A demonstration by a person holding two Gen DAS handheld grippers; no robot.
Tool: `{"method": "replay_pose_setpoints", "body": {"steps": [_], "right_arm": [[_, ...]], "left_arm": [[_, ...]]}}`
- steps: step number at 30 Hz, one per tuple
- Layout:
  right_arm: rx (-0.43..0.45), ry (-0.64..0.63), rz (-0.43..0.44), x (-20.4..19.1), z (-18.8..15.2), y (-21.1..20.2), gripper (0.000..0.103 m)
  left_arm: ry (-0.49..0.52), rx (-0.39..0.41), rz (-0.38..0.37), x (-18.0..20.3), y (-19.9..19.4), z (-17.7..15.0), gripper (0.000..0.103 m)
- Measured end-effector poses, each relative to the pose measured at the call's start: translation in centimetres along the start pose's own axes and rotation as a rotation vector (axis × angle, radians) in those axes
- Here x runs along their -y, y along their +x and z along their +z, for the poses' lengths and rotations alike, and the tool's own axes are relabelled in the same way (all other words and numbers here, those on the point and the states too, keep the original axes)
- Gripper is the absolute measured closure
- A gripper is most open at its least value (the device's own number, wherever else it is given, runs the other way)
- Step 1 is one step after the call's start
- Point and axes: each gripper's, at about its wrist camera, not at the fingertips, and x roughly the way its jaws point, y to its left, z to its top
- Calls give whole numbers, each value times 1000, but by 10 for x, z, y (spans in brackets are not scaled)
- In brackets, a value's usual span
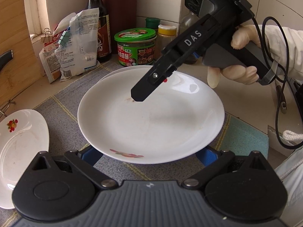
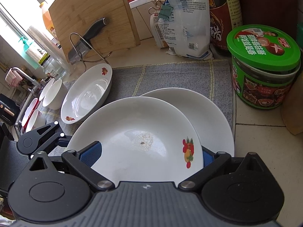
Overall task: Organize plates and bowls
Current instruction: 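Carry the flat flowered plate over the stained plate and lower it with both tools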
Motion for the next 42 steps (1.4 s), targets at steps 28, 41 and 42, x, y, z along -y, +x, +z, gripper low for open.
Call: {"method": "replay_pose_setpoints", "body": {"steps": [28,41,42], "right_arm": [[0,37,-18,7,-6,-3,0],[4,59,-28,8,-10,-11,0],[5,60,-29,8,-10,-11,0]], "left_arm": [[27,-5,28,-6,6,4,2],[41,-5,25,-7,9,4,1],[40,-5,24,-7,9,4,1]]}}
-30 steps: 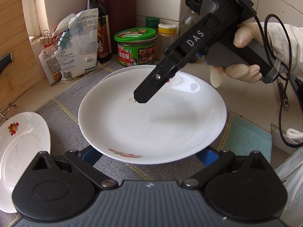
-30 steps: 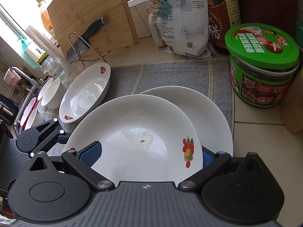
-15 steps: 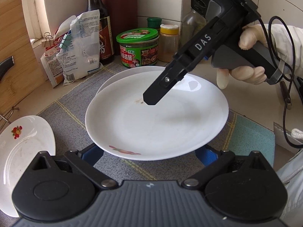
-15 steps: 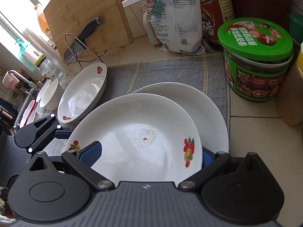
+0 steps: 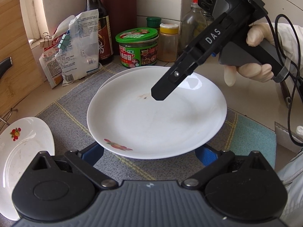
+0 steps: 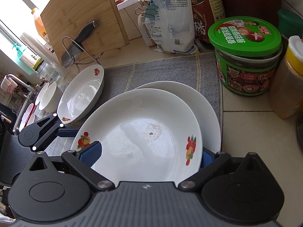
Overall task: Organize plates and bowls
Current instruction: 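Carry the flat flowered plate over the stained plate and lower it with both tools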
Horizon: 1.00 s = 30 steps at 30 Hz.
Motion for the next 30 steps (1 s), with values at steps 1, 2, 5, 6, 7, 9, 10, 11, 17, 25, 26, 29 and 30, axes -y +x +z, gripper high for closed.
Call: {"method": "replay_pose_setpoints", "body": {"steps": [1,2,5,6,7,9,10,11,17,25,26,29,30], "right_arm": [[1,2,-2,0,0,-1,0],[2,4,-3,0,-1,-1,0],[6,9,-5,0,-2,-4,0],[8,11,-6,0,-3,-5,0],[9,14,-7,0,-3,-6,0],[10,16,-12,0,-5,-7,0],[8,15,-18,0,-5,-8,0],[7,16,-24,0,-6,-9,0],[14,21,-33,-1,-9,-13,0],[18,18,-63,-7,-11,-19,0],[19,18,-67,-7,-11,-19,0],[21,22,-75,-9,-12,-20,0],[21,22,-79,-9,-12,-20,0]], "left_arm": [[-1,0,0,0,0,0,1],[0,1,2,0,0,0,1],[1,5,2,-1,-1,0,1],[2,7,4,-1,-1,0,2],[4,8,5,-1,-1,0,2],[5,11,5,-1,-1,0,2],[7,11,4,-1,0,0,2],[11,12,5,-1,1,0,2],[12,12,7,-2,4,1,1],[2,14,5,-3,6,0,1],[2,14,5,-4,6,0,1],[-1,15,3,-3,7,-1,1],[-1,15,3,-3,7,-1,1]]}}
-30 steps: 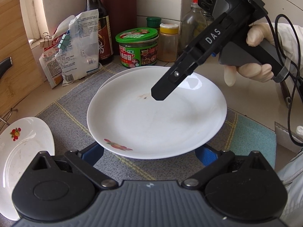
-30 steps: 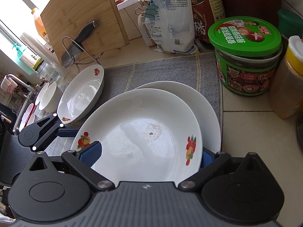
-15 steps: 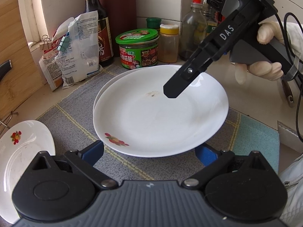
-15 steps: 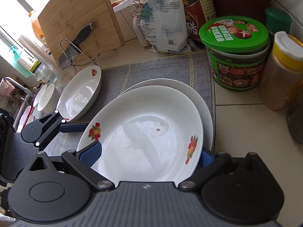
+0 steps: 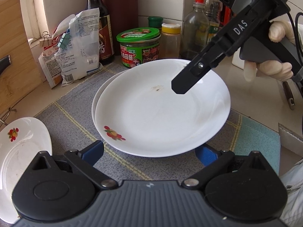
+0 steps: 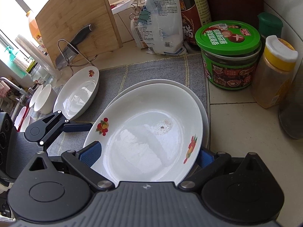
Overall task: Organize plates and bowls
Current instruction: 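Carry the flat flowered plate over the stained plate and lower it with both tools, then open the left tool while the right tool releases the flat plate onto the stained plate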
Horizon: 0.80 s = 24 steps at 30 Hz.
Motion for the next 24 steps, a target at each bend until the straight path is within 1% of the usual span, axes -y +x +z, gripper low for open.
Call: {"method": "replay_pose_setpoints", "body": {"steps": [7,18,24], "right_arm": [[-6,-26,-62,-10,-3,0,0],[-9,-37,-119,-19,-6,-1,0],[-17,-60,-167,-27,-7,1,0]], "left_arm": [[-10,-2,-1,-2,0,0,1],[-16,6,7,-2,-2,-1,1],[-16,13,6,-3,-4,-3,1]]}}
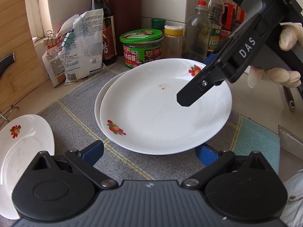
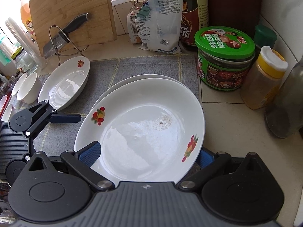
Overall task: Organize plates and bowls
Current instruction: 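Open the left tool while the right tool releases the flat plate onto the stained plate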
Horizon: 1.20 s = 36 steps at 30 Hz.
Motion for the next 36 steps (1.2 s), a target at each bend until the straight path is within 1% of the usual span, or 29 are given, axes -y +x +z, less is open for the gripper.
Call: {"method": "replay_pose_setpoints", "body": {"steps": [7,20,26,36], "right_arm": [[-2,7,-20,-2,-2,-2,0],[6,20,-38,-3,-8,-9,0],[59,-39,-12,-14,-7,-19,0],[86,-94,-6,-33,-7,-22,0]], "left_arm": [[-20,-2,-2,-2,0,-1,1],[-5,7,4,2,-2,0,1],[-44,26,15,-2,-7,0,1],[-71,80,69,3,-35,-2,1]]}}
